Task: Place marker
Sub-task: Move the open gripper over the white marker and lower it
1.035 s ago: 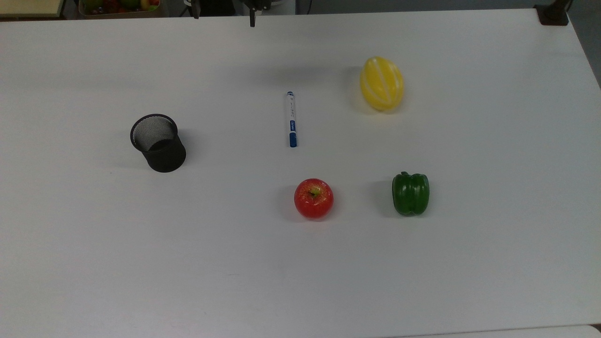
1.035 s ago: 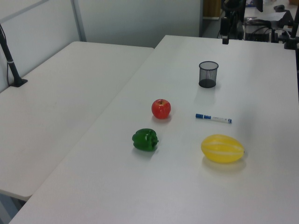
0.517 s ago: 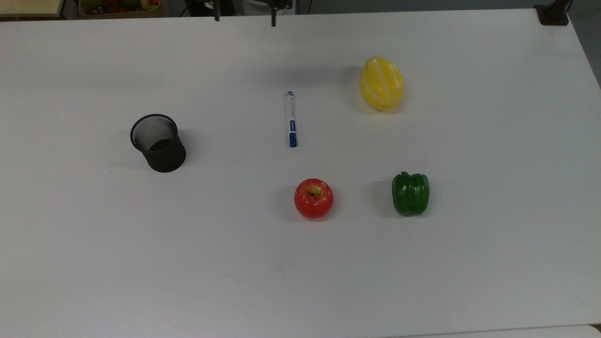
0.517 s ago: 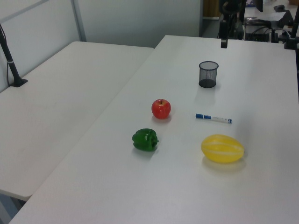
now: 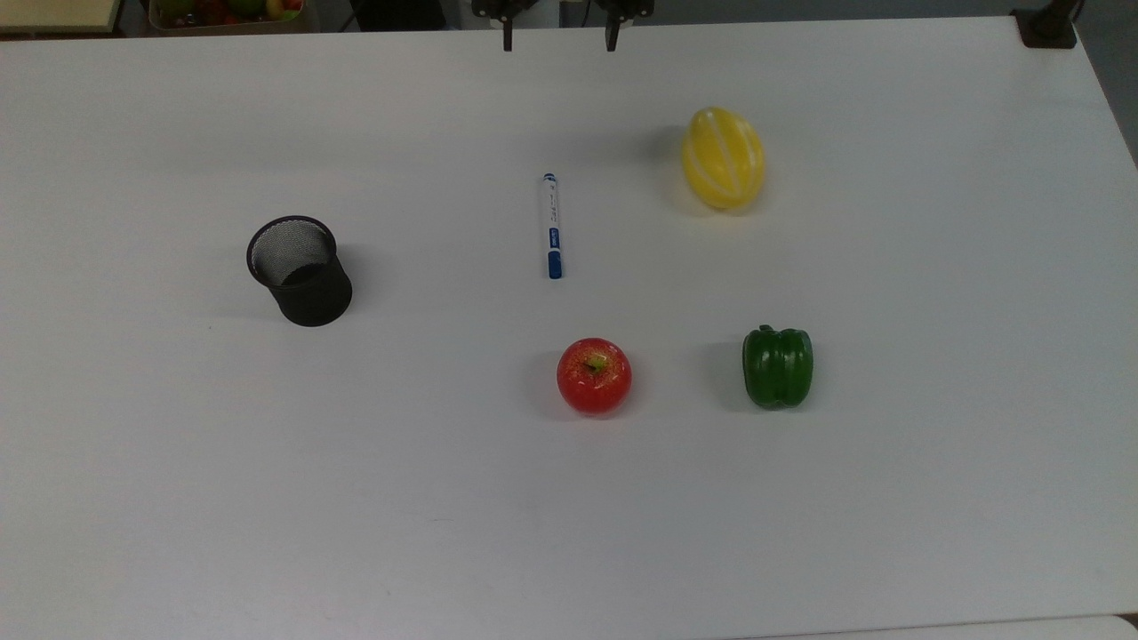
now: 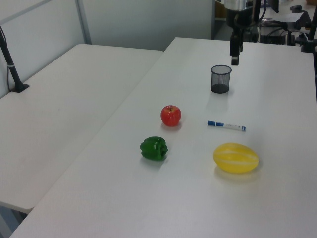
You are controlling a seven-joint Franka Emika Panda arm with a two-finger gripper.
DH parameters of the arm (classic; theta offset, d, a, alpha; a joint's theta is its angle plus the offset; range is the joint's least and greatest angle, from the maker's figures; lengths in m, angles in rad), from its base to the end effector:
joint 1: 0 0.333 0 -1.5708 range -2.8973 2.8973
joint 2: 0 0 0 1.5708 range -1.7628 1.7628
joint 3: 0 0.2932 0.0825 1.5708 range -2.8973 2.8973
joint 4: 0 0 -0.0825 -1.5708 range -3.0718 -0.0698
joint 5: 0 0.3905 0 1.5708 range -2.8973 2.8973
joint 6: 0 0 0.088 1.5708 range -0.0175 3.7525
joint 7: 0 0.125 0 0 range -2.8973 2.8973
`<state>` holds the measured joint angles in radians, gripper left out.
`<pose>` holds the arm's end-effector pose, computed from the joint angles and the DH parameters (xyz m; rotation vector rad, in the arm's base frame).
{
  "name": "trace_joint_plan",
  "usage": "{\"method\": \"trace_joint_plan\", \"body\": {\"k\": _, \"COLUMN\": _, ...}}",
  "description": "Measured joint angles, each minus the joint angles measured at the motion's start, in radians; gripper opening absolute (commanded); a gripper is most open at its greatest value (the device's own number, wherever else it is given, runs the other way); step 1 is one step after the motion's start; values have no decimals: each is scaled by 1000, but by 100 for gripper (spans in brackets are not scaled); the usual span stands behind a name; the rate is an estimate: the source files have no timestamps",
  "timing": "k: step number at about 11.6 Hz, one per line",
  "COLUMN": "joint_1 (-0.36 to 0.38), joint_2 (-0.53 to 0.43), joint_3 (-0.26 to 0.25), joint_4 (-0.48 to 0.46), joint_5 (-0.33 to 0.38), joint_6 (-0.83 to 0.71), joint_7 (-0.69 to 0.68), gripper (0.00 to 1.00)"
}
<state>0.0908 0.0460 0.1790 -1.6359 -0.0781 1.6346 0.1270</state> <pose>0.5572 0.1426 0.5325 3.0552 0.2290 -0.0489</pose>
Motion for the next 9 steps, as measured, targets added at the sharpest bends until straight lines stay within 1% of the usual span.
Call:
{"method": "trace_joint_plan", "body": {"k": 2, "joint_1": 6, "joint_2": 21, "joint_3": 0, "joint_4": -22, "joint_5": 0, "joint_6": 40, "joint_7": 0, "gripper": 100}}
{"method": "trace_joint_plan", "body": {"k": 4, "joint_1": 5, "joint_2": 45, "joint_3": 0, "joint_4": -84, "joint_5": 0, "joint_6": 129, "joint_7": 0, "gripper": 100}}
{"method": "trace_joint_plan", "body": {"k": 7, "joint_1": 4, "joint_2": 85, "joint_3": 0, "joint_4": -179, "joint_5": 0, "joint_6": 220, "joint_7": 2, "gripper": 100}}
{"method": "trace_joint_plan", "body": {"k": 9, "joint_1": 0, "joint_2": 128, "joint_3": -1, "joint_4": -209, "joint_5": 0, "joint_6": 273, "joint_7": 4, "gripper": 100}}
